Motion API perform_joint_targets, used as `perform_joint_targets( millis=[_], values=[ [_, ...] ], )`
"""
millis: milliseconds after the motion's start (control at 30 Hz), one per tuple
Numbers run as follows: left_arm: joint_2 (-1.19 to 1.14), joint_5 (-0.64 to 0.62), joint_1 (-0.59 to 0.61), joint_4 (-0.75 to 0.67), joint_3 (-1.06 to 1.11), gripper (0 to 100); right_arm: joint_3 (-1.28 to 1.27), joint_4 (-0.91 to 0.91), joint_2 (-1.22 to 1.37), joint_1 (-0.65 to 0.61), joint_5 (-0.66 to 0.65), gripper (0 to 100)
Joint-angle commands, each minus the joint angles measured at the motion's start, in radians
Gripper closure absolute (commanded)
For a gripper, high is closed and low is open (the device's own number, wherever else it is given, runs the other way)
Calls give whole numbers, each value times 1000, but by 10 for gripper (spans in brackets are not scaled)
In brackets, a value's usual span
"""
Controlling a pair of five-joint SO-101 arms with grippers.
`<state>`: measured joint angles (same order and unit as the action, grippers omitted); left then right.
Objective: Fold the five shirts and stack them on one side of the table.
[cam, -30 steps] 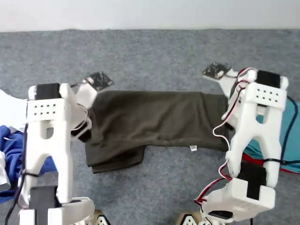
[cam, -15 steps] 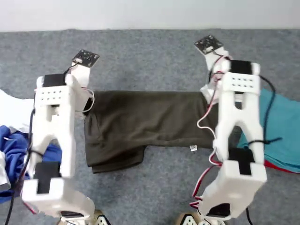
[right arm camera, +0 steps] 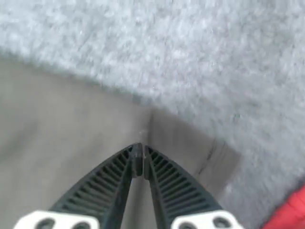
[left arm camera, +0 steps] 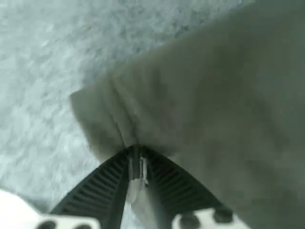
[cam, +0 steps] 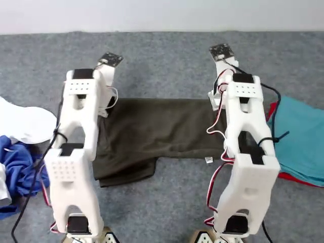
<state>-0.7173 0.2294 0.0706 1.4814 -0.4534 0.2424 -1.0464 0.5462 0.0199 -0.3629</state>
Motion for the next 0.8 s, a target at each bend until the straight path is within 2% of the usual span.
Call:
perform_joint_targets(
  millis=[0,167,400,500,767],
  values=[
    [-91,-2,-6,63,-165,986,49,38,19,62,9,987],
    [-253,0,25,166,-400,986,51,38,70,147,-3,987],
    [-399,21,29,273,-653,986,97,31,81,183,-110,987],
    [-387,21,31,273,-702,986,160,-1,71,199,-112,988],
    [-183,20,25,275,-682,986,408,-265,30,150,-110,988]
  ],
)
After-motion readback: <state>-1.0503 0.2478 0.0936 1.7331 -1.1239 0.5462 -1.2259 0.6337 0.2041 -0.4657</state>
